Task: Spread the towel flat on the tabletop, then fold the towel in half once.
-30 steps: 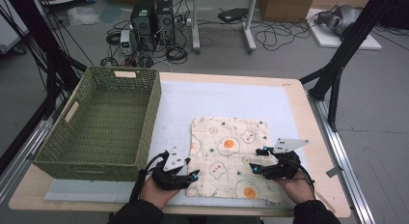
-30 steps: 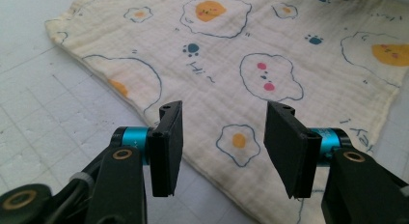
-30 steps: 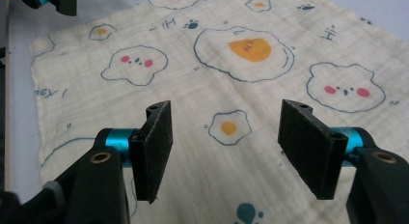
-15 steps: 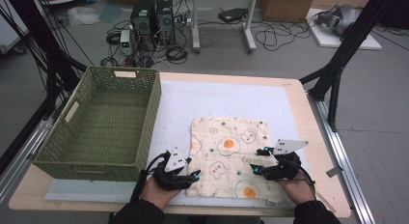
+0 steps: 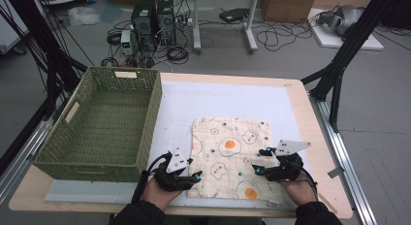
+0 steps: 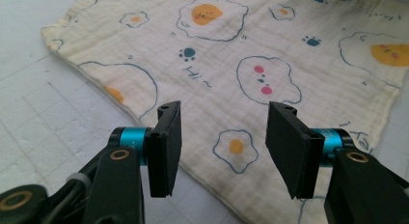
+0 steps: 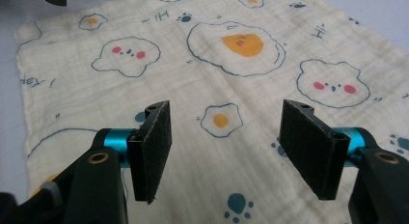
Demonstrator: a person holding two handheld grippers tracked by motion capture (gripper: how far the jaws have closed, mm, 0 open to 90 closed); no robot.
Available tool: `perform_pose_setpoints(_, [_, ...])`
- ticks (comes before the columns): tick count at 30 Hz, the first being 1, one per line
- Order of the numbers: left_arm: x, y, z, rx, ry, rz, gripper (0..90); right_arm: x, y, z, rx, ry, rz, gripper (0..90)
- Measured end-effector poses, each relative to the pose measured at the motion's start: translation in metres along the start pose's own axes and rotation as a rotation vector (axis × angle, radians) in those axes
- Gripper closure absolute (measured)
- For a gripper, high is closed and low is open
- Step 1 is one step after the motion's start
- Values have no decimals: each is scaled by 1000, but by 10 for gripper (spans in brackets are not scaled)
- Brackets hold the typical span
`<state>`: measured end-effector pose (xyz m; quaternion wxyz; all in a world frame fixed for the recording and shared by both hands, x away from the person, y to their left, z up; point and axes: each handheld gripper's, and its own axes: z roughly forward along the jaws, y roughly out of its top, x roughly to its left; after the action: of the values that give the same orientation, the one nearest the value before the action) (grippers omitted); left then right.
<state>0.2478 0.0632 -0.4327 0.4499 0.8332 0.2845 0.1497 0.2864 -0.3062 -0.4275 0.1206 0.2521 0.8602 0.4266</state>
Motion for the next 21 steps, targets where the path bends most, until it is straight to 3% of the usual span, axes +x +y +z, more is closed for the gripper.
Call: perform_pose_setpoints(21, [1, 4, 2, 0, 24, -7, 477, -5, -1, -3, -9, 9, 1, 357])
